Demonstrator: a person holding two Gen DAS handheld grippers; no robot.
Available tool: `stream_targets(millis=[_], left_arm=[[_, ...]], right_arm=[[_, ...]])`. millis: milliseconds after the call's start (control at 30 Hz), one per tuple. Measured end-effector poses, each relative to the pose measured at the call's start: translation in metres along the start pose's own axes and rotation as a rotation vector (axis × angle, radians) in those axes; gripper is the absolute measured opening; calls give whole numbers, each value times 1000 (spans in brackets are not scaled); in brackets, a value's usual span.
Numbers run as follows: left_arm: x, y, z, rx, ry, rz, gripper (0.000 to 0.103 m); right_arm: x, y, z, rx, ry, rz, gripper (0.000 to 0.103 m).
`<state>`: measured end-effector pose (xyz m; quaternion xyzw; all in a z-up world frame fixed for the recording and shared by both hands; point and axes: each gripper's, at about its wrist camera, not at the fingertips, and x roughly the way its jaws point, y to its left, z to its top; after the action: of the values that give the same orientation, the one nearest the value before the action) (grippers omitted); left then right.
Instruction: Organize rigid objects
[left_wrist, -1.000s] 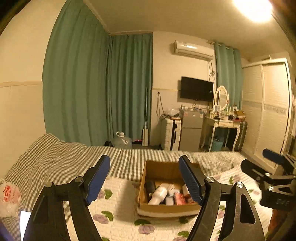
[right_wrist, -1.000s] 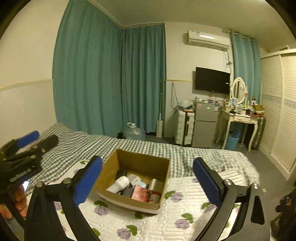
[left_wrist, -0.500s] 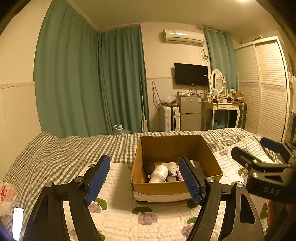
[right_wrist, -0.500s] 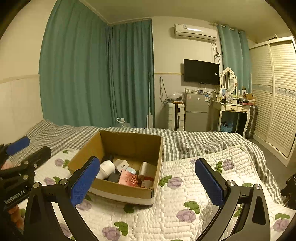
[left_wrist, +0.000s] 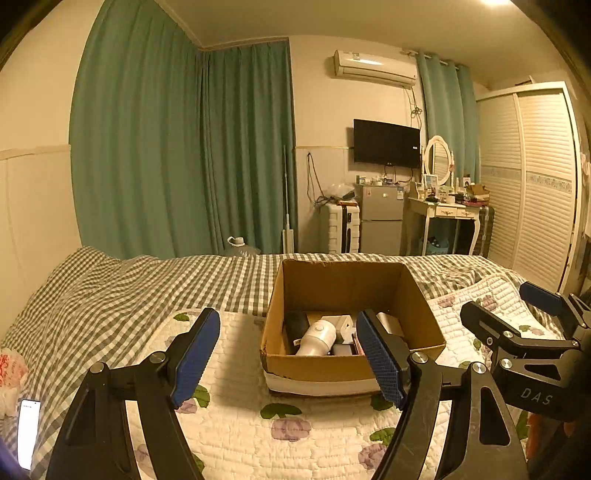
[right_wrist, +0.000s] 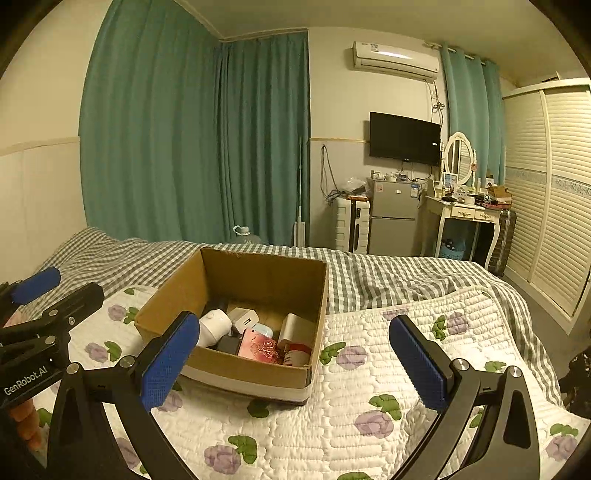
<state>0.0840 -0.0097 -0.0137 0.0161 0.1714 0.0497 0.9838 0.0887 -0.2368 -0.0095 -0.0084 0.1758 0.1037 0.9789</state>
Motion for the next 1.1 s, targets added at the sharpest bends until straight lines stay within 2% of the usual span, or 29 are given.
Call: stream_targets(millis=[633,1100], left_arm=[[4,3,-2,-18,37,-35,79],[4,5,-3,-25,40,-11,79]], right_arm=[[2,-2,3,10,9,-21,103],[4,-4,1,11,18,-21,103]])
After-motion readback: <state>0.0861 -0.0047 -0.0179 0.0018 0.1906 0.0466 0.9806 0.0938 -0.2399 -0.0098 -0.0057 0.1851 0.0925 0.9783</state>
